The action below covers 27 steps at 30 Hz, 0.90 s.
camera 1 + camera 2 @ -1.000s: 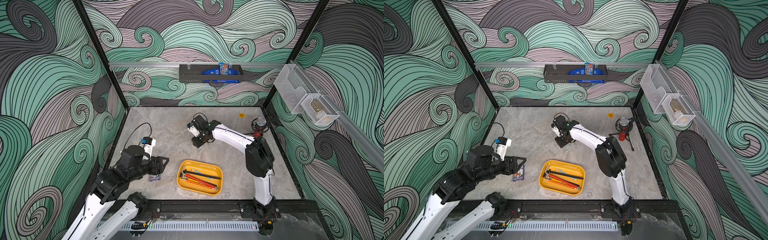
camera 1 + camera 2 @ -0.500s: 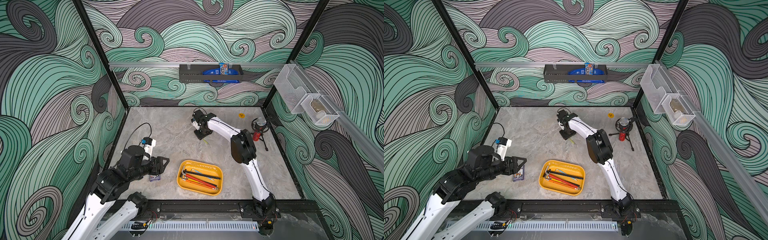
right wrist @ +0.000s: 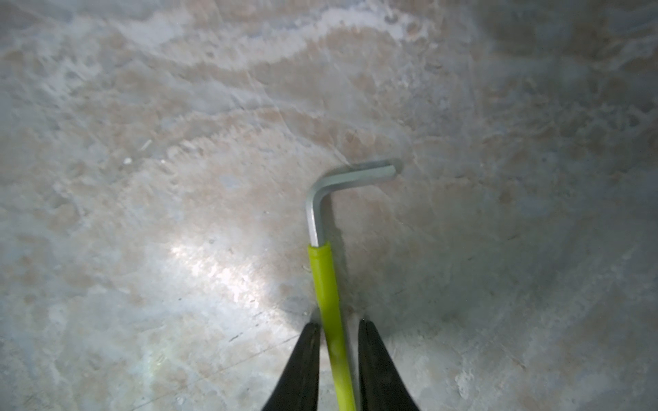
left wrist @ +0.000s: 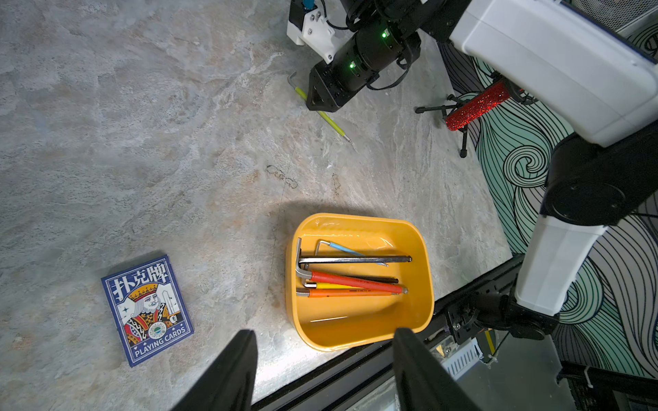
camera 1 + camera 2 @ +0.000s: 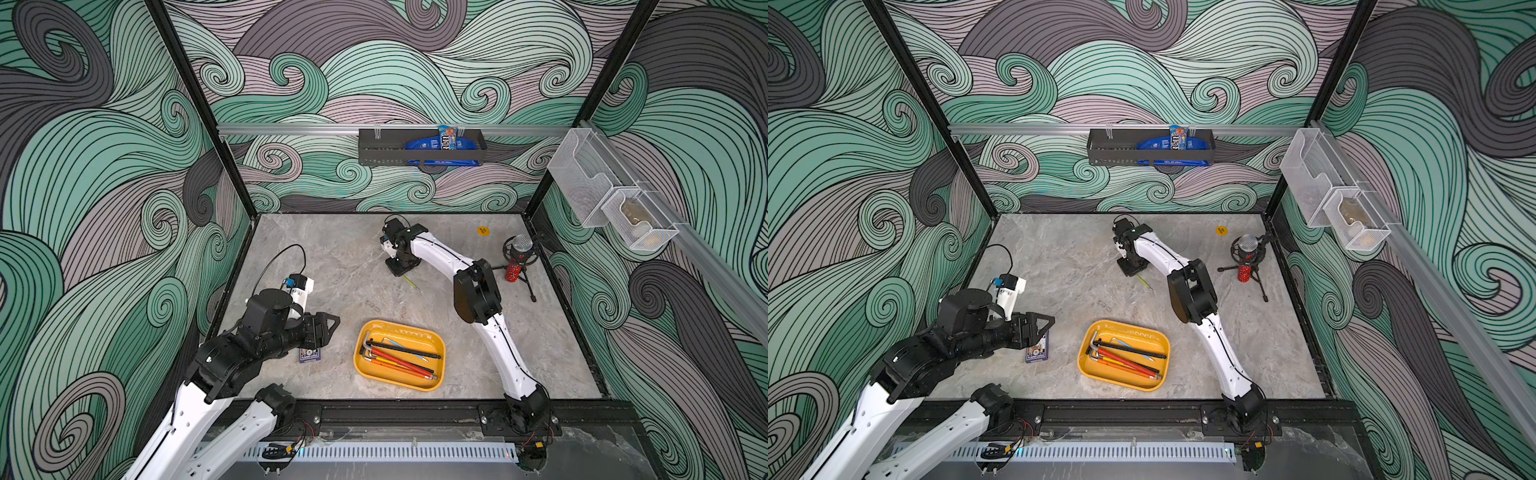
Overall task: Put the hex key on the desktop into the storage box
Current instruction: Pick up the Allen key from the center of the board.
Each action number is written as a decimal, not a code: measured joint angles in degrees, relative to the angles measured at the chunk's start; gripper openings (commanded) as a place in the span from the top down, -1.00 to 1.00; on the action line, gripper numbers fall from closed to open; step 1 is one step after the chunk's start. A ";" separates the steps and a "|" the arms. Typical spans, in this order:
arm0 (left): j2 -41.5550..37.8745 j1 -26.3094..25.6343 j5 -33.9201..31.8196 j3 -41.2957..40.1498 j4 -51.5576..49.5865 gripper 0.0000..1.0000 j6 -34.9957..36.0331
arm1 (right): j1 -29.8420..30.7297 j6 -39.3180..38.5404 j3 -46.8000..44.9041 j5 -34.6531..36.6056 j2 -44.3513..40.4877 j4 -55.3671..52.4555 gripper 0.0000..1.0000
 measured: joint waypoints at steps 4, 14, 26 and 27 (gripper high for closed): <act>0.66 0.00 0.11 0.00 0.09 -0.27 0.00 | 0.07 -0.04 0.00 0.07 0.09 -0.04 0.83; 1.46 0.00 0.17 0.00 0.17 -0.27 0.00 | 0.42 -1.22 2.08 1.42 0.96 -1.40 1.00; 1.64 0.00 0.15 0.00 0.22 -0.27 -0.07 | 0.94 -1.40 4.57 2.73 1.99 -2.14 1.00; 1.64 0.00 0.15 0.00 0.22 -0.27 -0.07 | 0.94 -1.40 4.57 2.62 1.90 -2.16 1.00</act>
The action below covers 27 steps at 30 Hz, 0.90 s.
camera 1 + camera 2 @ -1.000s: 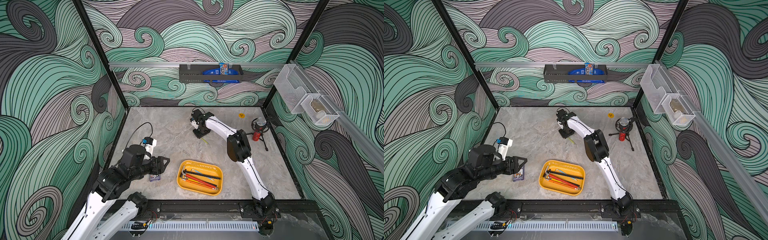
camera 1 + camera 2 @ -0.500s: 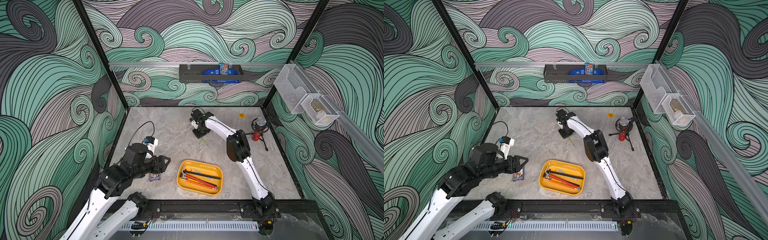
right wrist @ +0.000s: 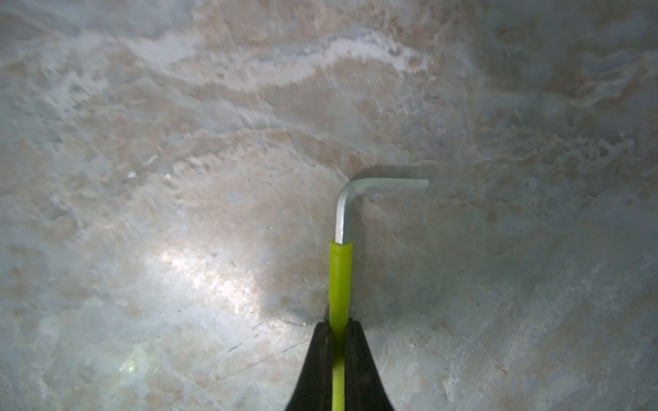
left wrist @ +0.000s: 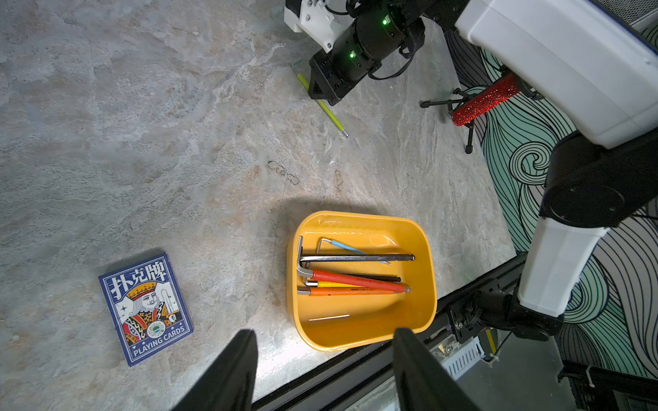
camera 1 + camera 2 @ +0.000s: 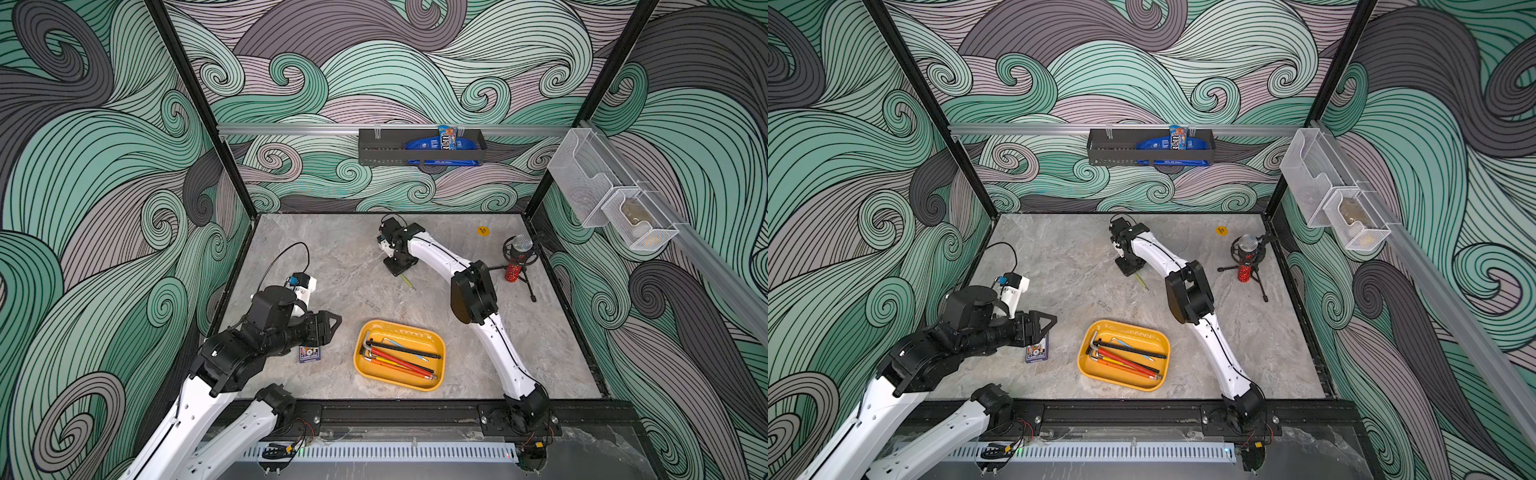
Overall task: Put the hex key on the desktop into the storage box
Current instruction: Pick up the Allen key from the center of the board.
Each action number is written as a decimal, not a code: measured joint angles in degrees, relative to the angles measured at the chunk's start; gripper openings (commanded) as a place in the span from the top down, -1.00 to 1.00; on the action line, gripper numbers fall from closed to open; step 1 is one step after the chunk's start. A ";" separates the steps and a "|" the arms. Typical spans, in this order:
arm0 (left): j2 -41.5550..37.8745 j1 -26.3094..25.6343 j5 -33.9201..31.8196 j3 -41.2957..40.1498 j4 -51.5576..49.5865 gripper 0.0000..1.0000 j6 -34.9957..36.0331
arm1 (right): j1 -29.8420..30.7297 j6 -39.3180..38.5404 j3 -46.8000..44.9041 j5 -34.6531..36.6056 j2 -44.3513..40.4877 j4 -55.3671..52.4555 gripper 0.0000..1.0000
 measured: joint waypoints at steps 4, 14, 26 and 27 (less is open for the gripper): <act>-0.04 0.00 0.00 -0.02 0.07 -0.27 -0.04 | 0.00 0.00 -0.59 -0.50 -0.98 -0.02 1.00; -0.02 0.00 -0.04 -0.57 1.42 -0.27 -0.04 | 0.76 -0.07 -5.77 -2.56 -12.22 0.04 1.00; 1.57 0.00 -1.07 -0.96 4.57 -0.27 -0.02 | 7.02 -0.24 -25.66 -5.05 -34.73 3.63 1.00; 1.57 0.00 -1.18 -0.96 4.74 -0.27 -0.02 | 8.00 -0.22 -27.89 -5.33 -36.57 3.98 1.00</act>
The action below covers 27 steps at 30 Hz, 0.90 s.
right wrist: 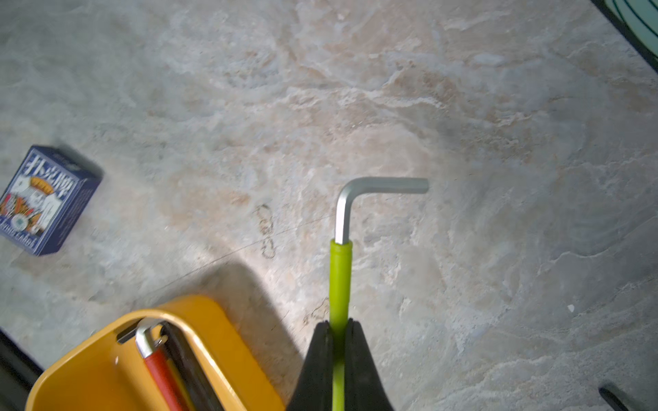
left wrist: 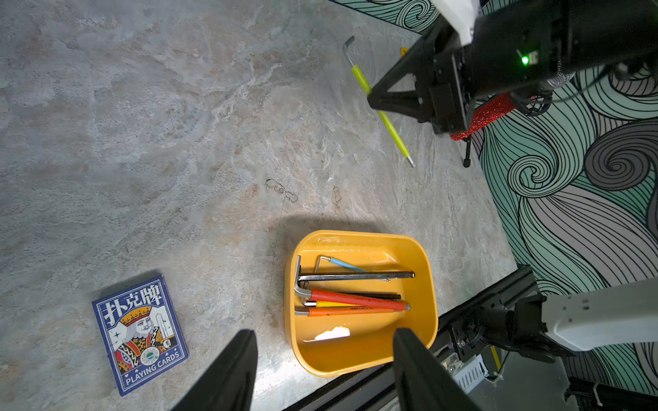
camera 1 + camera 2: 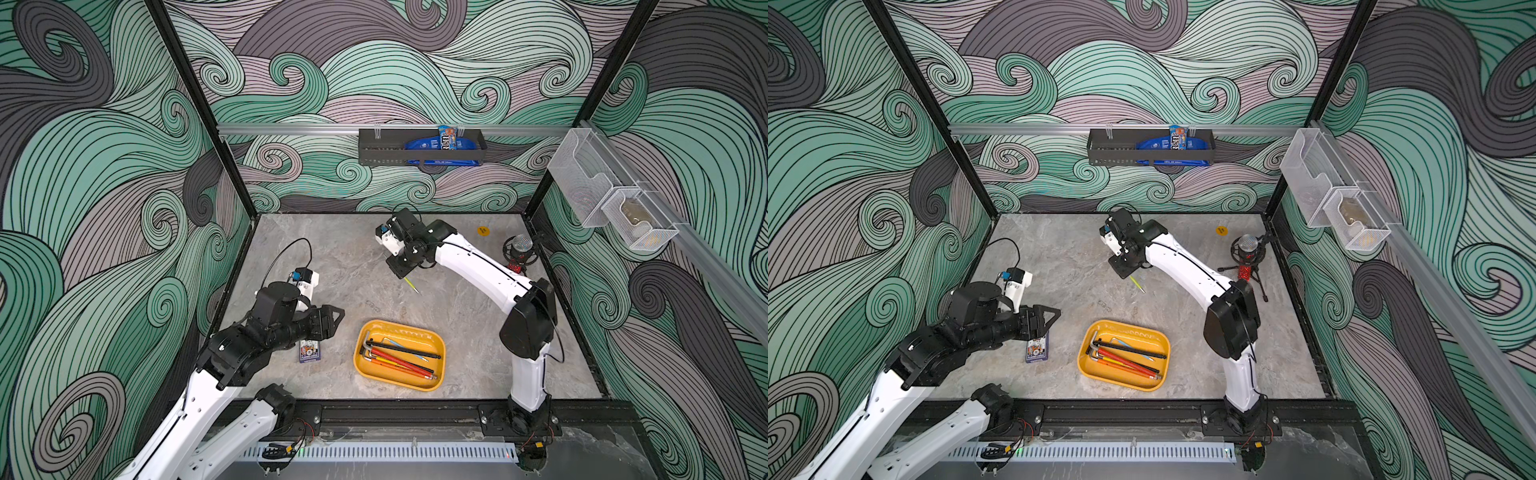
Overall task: Put the hex key on the desktop into the storage box
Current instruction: Pick up the Allen key from the center of the board, then place the Allen key in the storage box.
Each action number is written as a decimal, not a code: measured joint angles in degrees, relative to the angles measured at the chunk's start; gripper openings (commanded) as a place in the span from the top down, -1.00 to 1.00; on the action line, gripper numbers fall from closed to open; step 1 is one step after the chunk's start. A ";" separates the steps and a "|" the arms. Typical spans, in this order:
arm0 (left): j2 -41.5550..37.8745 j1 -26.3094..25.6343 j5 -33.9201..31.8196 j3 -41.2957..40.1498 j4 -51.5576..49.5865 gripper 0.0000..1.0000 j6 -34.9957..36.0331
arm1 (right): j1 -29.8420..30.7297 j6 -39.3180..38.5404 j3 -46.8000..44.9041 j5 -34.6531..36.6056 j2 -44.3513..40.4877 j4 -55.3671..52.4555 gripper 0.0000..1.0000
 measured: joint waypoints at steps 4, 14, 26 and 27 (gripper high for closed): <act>0.00 0.00 -0.66 -0.04 0.87 -0.27 -0.02 | 4.92 0.22 -10.84 -1.60 -8.33 2.34 1.00; -0.20 0.00 -1.51 -1.22 2.16 -0.27 -1.46 | 16.06 1.99 -31.87 -3.30 -19.45 9.05 1.00; -0.52 0.00 -2.21 -1.22 2.14 -0.28 -2.12 | 21.97 1.55 -44.41 -0.15 -18.69 18.12 1.00; -0.52 0.00 -2.25 -1.22 2.14 -0.28 -2.12 | 22.01 1.44 -44.83 0.24 -18.36 18.62 1.00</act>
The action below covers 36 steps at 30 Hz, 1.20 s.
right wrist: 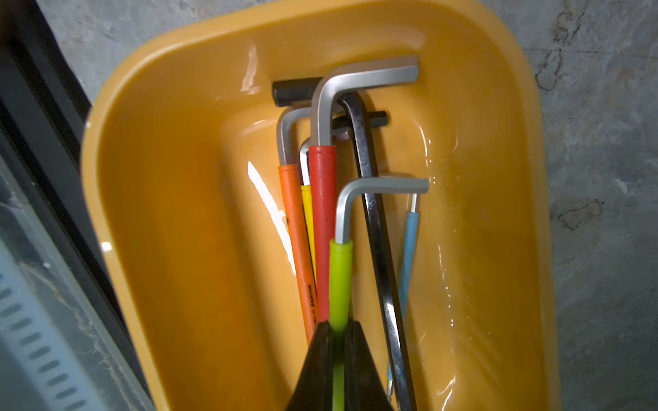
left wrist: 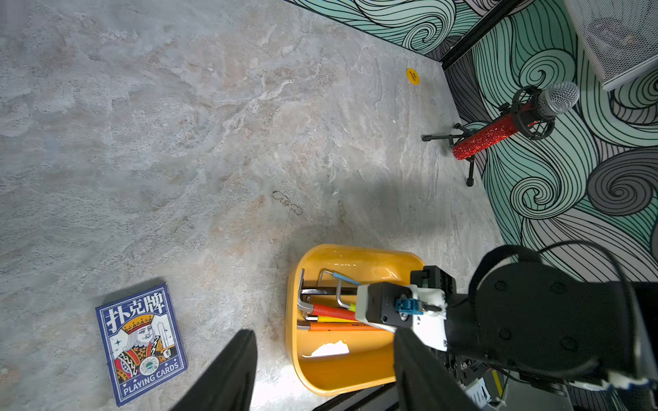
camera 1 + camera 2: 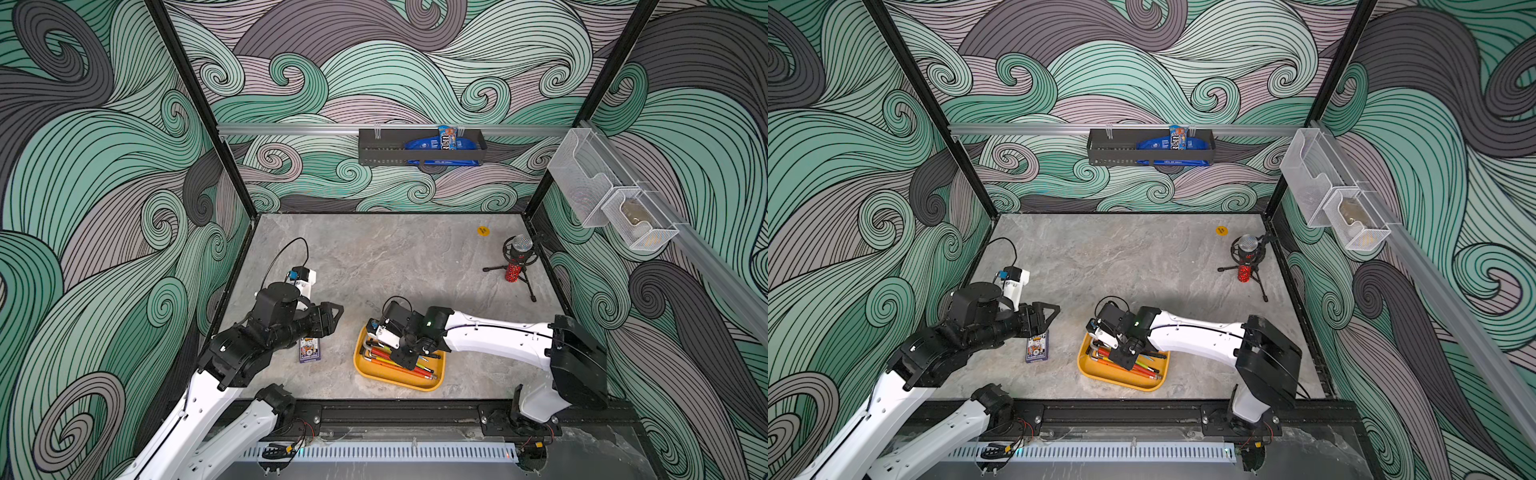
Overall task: Put the hex key on the desktop into the storage box
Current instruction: Place the Allen key in the storage box.
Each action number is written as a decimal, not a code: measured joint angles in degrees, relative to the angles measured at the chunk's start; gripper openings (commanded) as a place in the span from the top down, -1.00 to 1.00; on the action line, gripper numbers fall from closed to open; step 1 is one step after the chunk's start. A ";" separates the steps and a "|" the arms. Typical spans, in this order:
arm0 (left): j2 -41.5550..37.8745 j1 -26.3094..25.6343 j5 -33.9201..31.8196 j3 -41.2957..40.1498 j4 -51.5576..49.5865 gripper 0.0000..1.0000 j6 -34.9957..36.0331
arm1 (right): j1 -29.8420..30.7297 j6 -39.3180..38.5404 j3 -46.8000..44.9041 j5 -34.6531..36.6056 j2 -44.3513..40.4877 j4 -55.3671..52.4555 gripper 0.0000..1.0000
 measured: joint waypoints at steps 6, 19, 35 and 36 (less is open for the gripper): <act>0.02 0.00 -0.07 0.00 -0.02 -0.28 -0.20 | 0.26 -1.16 -1.40 2.12 1.90 2.97 1.00; -0.04 0.00 -0.24 0.00 0.00 -0.29 -0.68 | 0.50 -2.32 -3.21 3.34 2.49 5.05 0.26; 1.79 0.00 -5.81 7.85 4.72 -0.97 2.84 | -21.40 6.88 -0.52 3.61 -23.85 13.05 -1.00; 2.21 0.00 -7.34 8.46 5.49 -0.97 3.13 | -22.21 7.56 -2.34 4.90 -26.86 14.93 -1.00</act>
